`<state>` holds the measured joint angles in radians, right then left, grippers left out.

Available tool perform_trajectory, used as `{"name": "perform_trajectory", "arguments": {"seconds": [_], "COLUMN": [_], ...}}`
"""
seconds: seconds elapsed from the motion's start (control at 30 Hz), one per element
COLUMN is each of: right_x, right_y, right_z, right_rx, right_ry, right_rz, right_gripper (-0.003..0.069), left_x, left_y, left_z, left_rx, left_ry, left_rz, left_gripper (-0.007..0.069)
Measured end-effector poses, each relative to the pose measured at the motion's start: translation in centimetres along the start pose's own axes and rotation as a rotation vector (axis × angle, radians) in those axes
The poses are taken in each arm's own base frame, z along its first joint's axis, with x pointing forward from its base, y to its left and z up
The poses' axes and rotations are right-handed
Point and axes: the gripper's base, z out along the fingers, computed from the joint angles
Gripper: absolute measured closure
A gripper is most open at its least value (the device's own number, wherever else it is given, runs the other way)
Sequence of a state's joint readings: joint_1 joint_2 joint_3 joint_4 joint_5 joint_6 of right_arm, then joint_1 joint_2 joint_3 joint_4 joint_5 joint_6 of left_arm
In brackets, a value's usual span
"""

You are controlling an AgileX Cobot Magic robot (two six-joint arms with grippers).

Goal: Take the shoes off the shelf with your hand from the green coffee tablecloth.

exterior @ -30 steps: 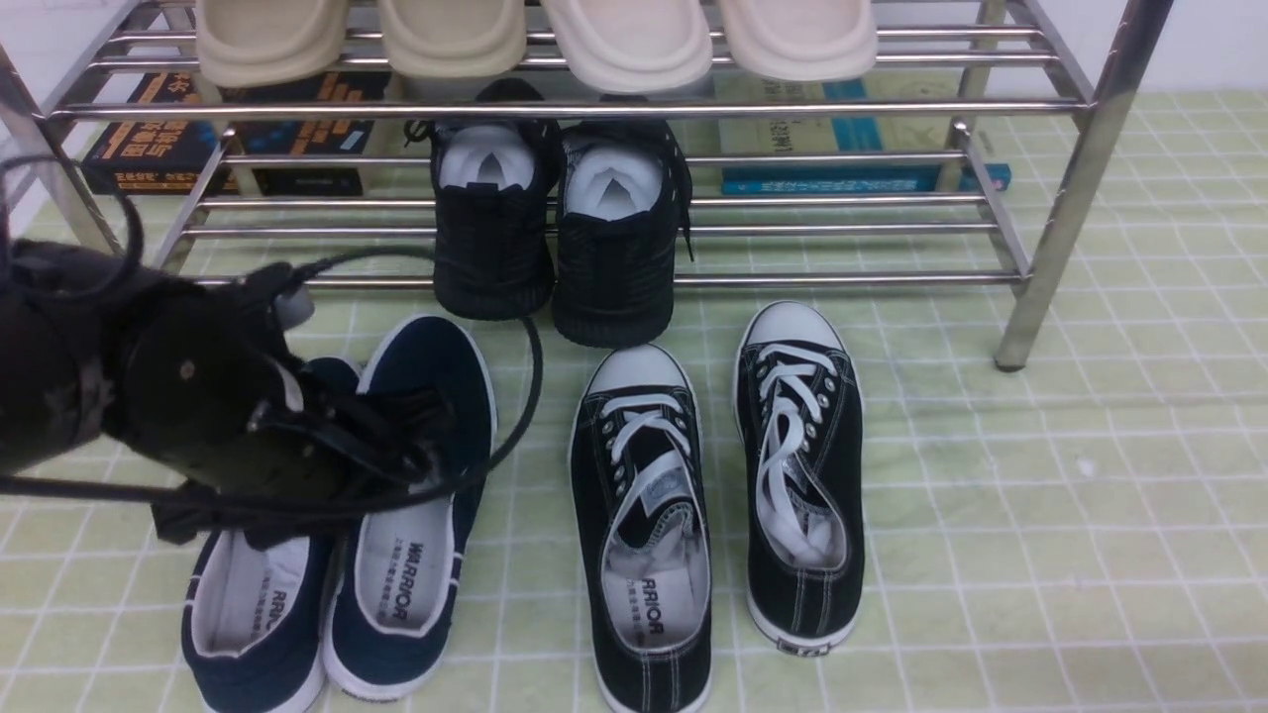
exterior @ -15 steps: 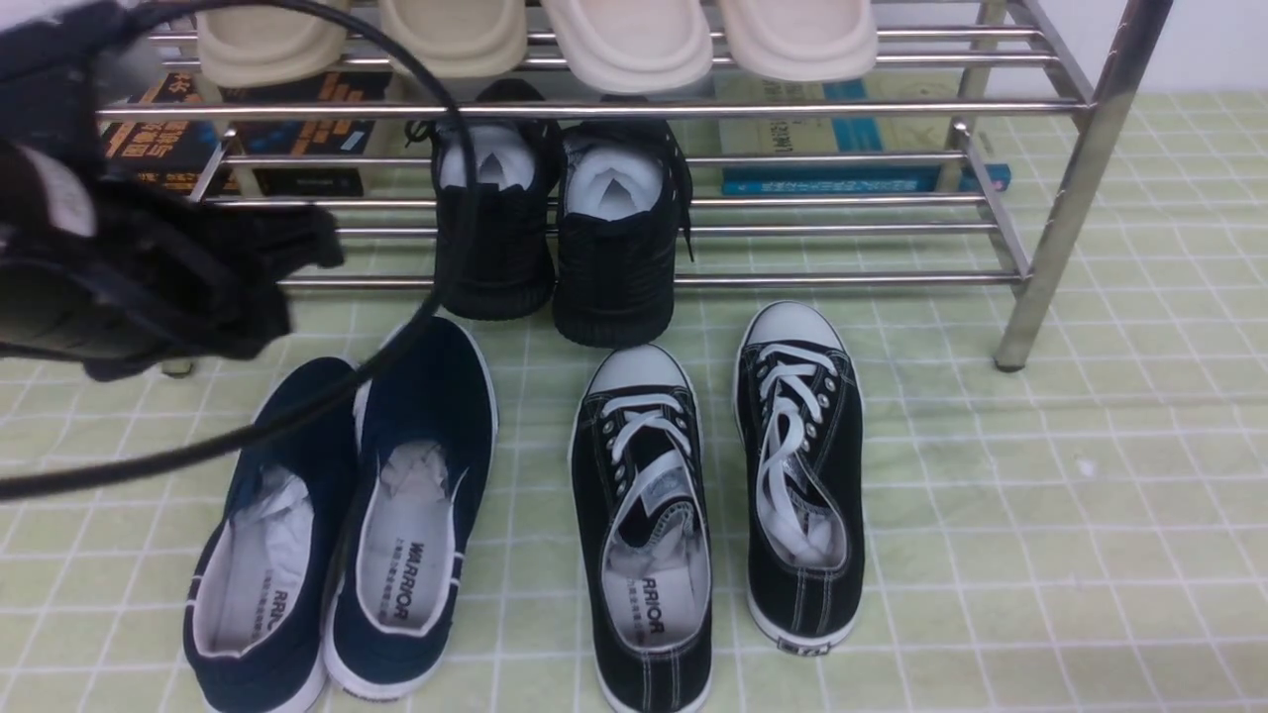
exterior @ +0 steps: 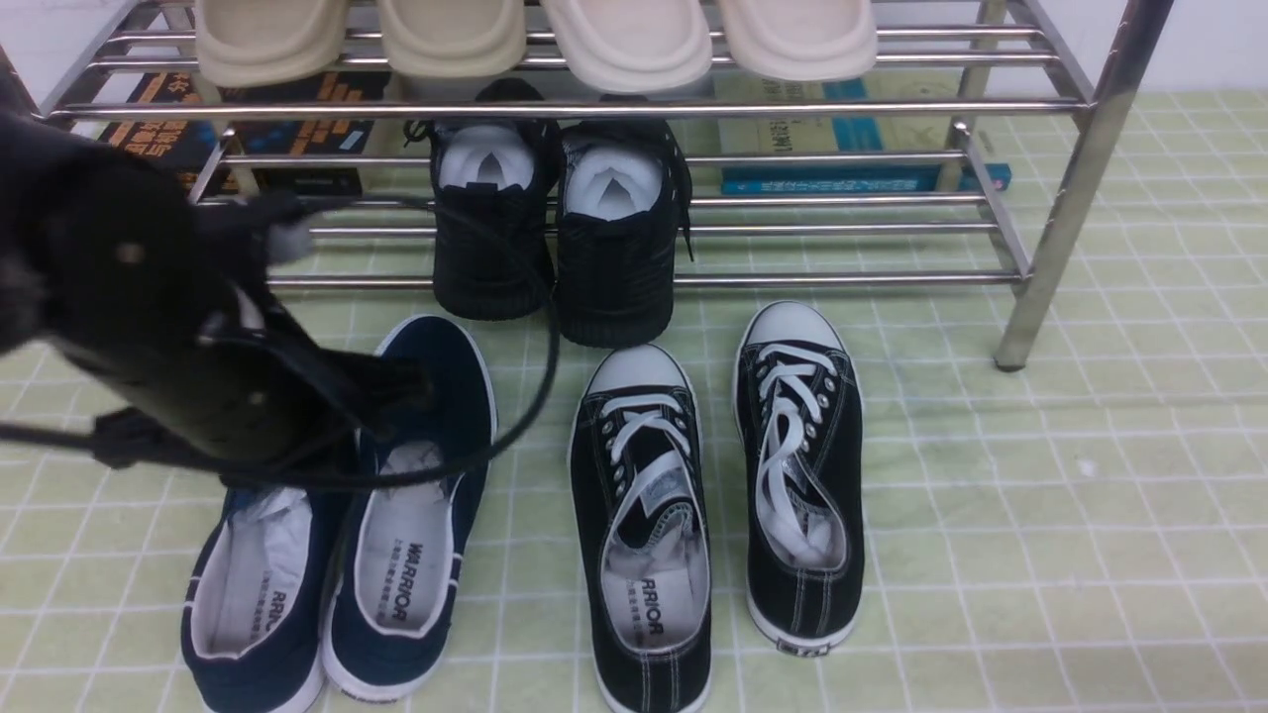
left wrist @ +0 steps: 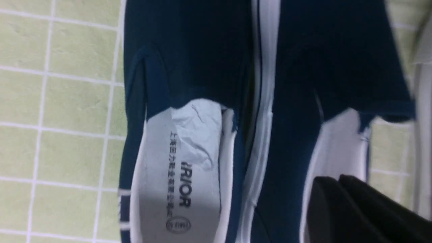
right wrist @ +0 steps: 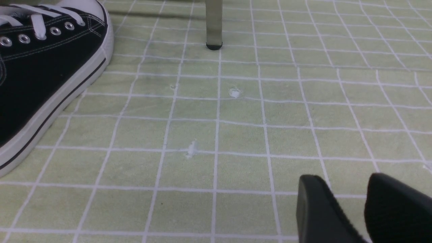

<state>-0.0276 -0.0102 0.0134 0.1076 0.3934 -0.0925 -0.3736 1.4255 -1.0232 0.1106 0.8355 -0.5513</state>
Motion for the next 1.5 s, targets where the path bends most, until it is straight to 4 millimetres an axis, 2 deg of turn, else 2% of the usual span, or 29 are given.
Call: {"name": "perform_trajectory", "arguments": {"seconds": [0.07, 0.17, 0.33, 0.5, 0.67, 1.03, 1.1, 1.23, 1.27, 1.37, 1.5], "right_x": [0.0, 0.0, 0.0, 0.0, 0.0, 0.0, 0.0, 0.0, 0.0, 0.0, 0.0], "right_y": [0.0, 0.0, 0.0, 0.0, 0.0, 0.0, 0.0, 0.0, 0.0, 0.0, 0.0], "right_z": [0.0, 0.0, 0.0, 0.0, 0.0, 0.0, 0.0, 0.0, 0.0, 0.0, 0.0], "right_rx": [0.0, 0.0, 0.0, 0.0, 0.0, 0.0, 0.0, 0.0, 0.0, 0.0, 0.0], "right_ry": [0.0, 0.0, 0.0, 0.0, 0.0, 0.0, 0.0, 0.0, 0.0, 0.0, 0.0], "right_rz": [0.0, 0.001, 0.001, 0.001, 0.001, 0.0, 0.0, 0.0, 0.0, 0.0, 0.0], "right_gripper": [0.0421, 0.0421, 0.0421, 0.0421, 0.0421, 0.0421, 0.0421, 0.0421, 0.0421, 0.0421, 0.0421], "left_x": [-0.2, -0.7, -1.2, -1.4, -1.3, -1.3, -1.3, -1.9, -2.4, -3.2, -3.3], "left_y": [-0.1, -0.4, -0.8, -0.9, -1.1, -1.4, -1.4, -1.6, -1.8, -2.1, -2.3], "left_z": [1.1, 2.5, 3.4, 3.8, 5.1, 5.3, 5.2, 3.6, 2.6, 1.2, 1.1], "left_rx": [-0.013, -0.018, 0.005, 0.014, 0.012, 0.045, 0.049, 0.057, 0.064, 0.083, 0.107], "left_ry": [0.006, -0.01, -0.047, -0.061, -0.035, -0.036, -0.036, -0.053, -0.072, -0.104, -0.102], "left_rz": [0.014, 0.037, 0.058, 0.102, 0.11, 0.076, 0.07, 0.063, 0.061, 0.052, 0.029], "left_gripper": [0.0504, 0.038, 0.0265, 0.0249, 0.0272, 0.0289, 0.0288, 0.0266, 0.0248, 0.0208, 0.0162]}}
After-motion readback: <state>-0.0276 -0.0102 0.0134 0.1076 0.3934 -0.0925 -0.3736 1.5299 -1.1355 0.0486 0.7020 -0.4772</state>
